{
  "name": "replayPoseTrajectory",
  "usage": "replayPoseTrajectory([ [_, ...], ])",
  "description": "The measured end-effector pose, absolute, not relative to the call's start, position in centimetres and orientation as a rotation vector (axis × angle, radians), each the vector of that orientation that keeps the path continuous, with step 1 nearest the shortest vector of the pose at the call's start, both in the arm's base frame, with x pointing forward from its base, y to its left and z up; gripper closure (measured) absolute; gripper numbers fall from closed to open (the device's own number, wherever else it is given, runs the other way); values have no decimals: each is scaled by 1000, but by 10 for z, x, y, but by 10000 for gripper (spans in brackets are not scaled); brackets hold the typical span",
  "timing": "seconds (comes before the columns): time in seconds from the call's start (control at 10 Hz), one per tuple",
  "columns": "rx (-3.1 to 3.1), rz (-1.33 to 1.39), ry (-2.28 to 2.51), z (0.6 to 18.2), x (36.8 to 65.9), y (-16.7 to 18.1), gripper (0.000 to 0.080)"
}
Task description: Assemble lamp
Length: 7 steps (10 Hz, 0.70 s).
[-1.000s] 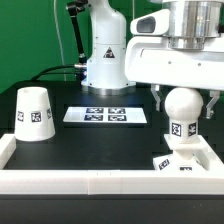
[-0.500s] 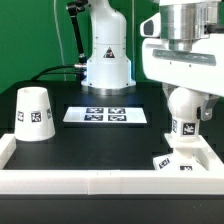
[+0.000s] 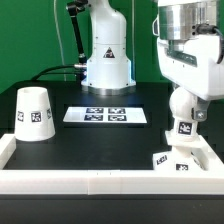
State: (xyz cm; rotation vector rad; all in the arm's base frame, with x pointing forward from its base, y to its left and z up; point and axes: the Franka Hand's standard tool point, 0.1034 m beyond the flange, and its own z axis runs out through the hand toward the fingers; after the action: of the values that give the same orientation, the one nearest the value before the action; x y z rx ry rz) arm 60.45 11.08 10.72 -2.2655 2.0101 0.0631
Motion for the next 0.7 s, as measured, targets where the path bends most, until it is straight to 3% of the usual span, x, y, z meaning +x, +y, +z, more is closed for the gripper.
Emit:
replayPoseTrajectory([
  [0.2,-2168,86,2101,108,604,114,222],
  [0.3,-2169,88,2100,107,604,115,125],
  [0.4,-2187,86,2081,107,604,116,107],
  [0.7,-2355,78,1886,117,592,125,101],
])
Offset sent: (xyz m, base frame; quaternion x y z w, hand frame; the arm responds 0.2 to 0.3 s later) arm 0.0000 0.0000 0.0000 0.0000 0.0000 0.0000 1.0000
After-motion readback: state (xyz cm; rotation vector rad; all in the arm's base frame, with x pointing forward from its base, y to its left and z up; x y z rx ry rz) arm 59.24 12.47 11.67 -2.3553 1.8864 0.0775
